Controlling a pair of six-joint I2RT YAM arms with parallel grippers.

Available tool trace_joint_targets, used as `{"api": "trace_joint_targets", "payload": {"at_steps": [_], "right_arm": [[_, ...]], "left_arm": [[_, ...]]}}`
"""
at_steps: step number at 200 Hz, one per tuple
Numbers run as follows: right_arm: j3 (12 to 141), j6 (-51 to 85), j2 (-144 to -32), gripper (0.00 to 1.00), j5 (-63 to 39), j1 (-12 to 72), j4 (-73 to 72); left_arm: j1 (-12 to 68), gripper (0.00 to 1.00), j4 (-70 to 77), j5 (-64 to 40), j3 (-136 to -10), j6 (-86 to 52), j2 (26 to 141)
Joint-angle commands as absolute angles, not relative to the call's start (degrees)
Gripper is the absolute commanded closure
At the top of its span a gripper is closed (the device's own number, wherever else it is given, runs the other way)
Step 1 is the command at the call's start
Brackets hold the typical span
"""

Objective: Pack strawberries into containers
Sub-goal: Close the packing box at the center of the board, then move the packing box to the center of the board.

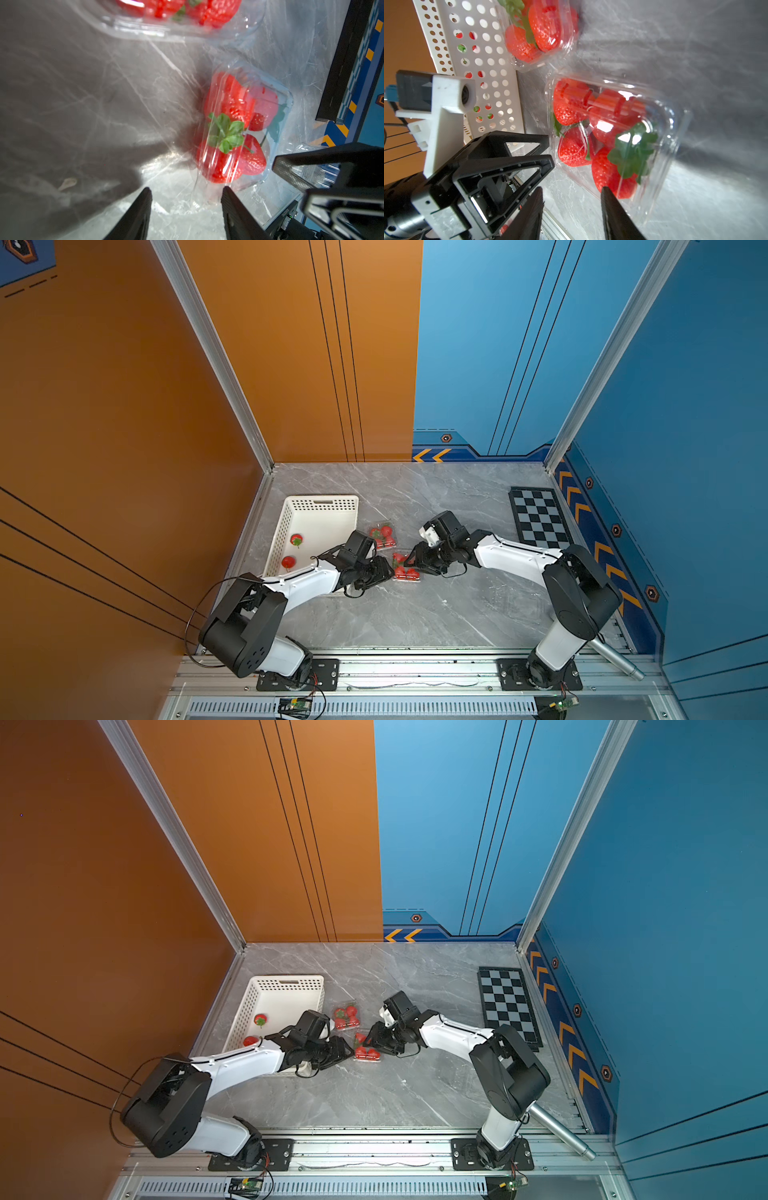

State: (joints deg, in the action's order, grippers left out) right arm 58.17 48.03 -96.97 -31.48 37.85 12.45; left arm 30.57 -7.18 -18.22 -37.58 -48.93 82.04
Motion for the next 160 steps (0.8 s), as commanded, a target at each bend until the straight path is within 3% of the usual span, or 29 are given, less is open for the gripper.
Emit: {"api": "trace_joint_targets", "payload": {"at_steps": [1, 35, 88, 160], "right_arm": [[57.91, 45.93, -94.63, 0.51, -29.71, 37.19, 15.21], [57.83, 44.74, -92.9, 0.48, -28.51, 37.27, 15.57], [57.57, 42.92, -88.5, 0.43, -18.73, 36.89, 22.72], [56.84, 43.4, -91.94, 0.37, -21.06, 35.79, 23.18]], "left_arm": [[29.47, 0.41, -10.28, -15.94, -37.48, -47.91, 79.32], [29.05, 0.4, -10.28, -16.14, -38.8, -47.24, 78.8], [28.96, 0.39, -13.1, -15.38, -42.79, -45.27, 82.56], [29.98, 0.39, -13.1, -15.17, -47.7, -44.17, 89.41]]}}
